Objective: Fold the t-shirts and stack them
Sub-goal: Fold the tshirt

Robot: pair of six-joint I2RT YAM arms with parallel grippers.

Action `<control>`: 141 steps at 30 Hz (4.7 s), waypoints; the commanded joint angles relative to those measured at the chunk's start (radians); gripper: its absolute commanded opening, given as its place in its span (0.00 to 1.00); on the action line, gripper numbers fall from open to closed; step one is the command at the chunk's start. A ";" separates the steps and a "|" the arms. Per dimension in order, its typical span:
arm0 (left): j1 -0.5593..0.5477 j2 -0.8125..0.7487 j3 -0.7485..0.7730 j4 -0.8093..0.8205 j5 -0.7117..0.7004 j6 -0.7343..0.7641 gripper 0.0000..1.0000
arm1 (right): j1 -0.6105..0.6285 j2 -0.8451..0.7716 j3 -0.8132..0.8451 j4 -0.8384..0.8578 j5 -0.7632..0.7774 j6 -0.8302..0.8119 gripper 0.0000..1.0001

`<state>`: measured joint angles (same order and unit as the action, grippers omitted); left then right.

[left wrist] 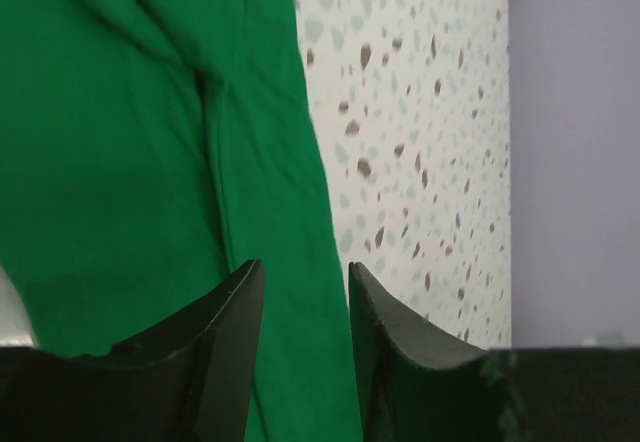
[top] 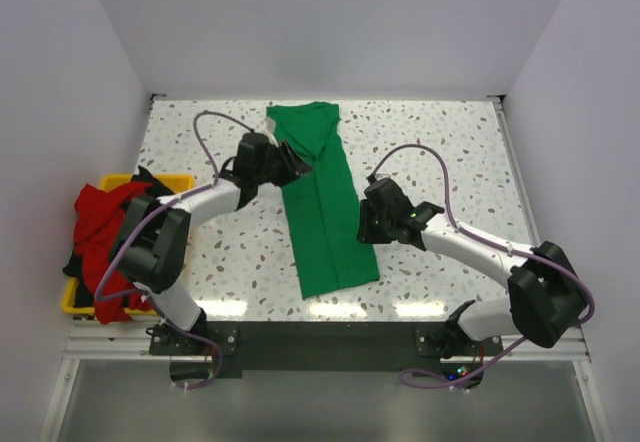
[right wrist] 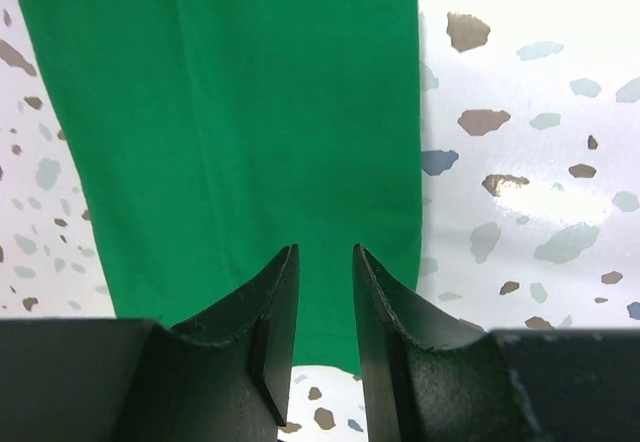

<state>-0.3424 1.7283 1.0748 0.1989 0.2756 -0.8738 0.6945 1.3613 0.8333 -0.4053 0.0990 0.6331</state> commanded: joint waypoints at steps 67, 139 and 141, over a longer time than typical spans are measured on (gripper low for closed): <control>-0.509 -0.429 -0.489 -0.480 -0.312 0.041 0.20 | 0.062 -0.217 -0.149 -0.164 -0.125 -0.033 0.25; -0.529 -0.705 -0.641 -0.601 -0.127 -0.031 0.04 | 0.111 -0.303 -0.312 -0.056 -0.286 0.083 0.00; -0.529 -0.685 -0.610 -0.605 -0.130 -0.016 0.03 | 0.111 -0.286 -0.284 -0.064 -0.280 0.074 0.00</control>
<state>-0.8665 1.0237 0.3874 -0.3931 0.1585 -0.9344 0.8005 1.0603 0.4786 -0.4362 -0.2001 0.7280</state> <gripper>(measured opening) 0.074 0.023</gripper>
